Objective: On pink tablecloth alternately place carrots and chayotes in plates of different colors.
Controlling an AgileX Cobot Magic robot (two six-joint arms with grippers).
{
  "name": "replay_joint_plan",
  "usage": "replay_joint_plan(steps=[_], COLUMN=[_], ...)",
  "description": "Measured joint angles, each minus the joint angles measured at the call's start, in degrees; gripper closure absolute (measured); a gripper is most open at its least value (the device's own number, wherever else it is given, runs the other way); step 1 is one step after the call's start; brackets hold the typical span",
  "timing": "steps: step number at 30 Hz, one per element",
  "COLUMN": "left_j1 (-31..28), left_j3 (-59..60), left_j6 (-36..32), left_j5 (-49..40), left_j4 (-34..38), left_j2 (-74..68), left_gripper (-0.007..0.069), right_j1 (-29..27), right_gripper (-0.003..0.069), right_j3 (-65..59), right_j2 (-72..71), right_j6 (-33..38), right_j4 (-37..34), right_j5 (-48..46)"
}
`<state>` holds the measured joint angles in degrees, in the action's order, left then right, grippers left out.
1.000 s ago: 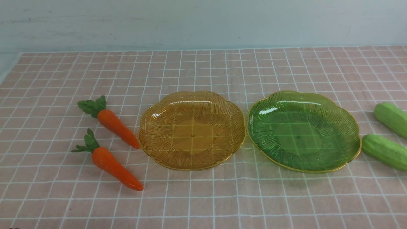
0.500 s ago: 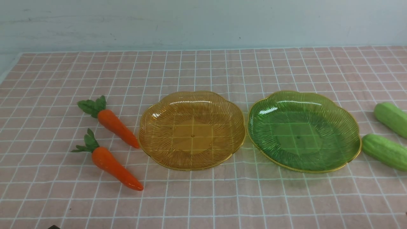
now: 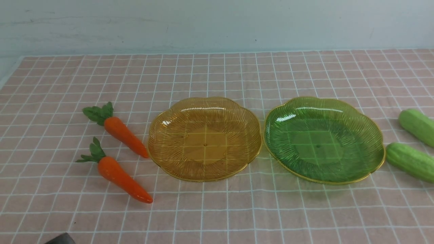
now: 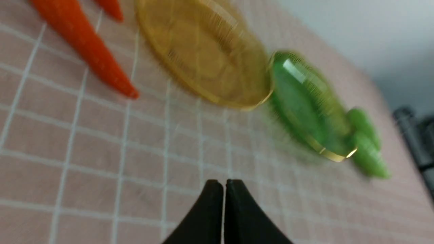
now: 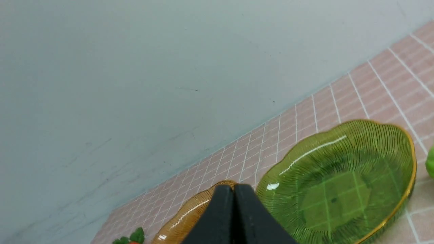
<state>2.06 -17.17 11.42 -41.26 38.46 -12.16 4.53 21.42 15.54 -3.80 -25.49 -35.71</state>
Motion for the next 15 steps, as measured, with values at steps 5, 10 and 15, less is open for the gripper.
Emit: replay_joint_plan(steps=[5, 10, 15], left_j1=[0.00, 0.00, 0.00], left_j3=[-7.40, -10.51, -12.39], left_j6=[-6.33, -9.75, -10.87], left_j5=[-11.08, -13.73, -14.03], left_j4=[-8.68, -11.12, -12.04], left_j2=[-15.04, -22.73, -29.31], left_gripper=[0.0628, 0.0628, 0.0627], right_j1=[0.00, 0.00, 0.00], right_gripper=[0.0670, 0.0666, 0.0636], right_j3=[6.32, 9.22, 13.35], right_j2=[16.77, 30.68, 41.64], right_j6=[-2.71, -10.37, -16.23], right_j4=[18.12, 30.84, 36.79], right_j5=[-15.14, -16.33, -15.32])
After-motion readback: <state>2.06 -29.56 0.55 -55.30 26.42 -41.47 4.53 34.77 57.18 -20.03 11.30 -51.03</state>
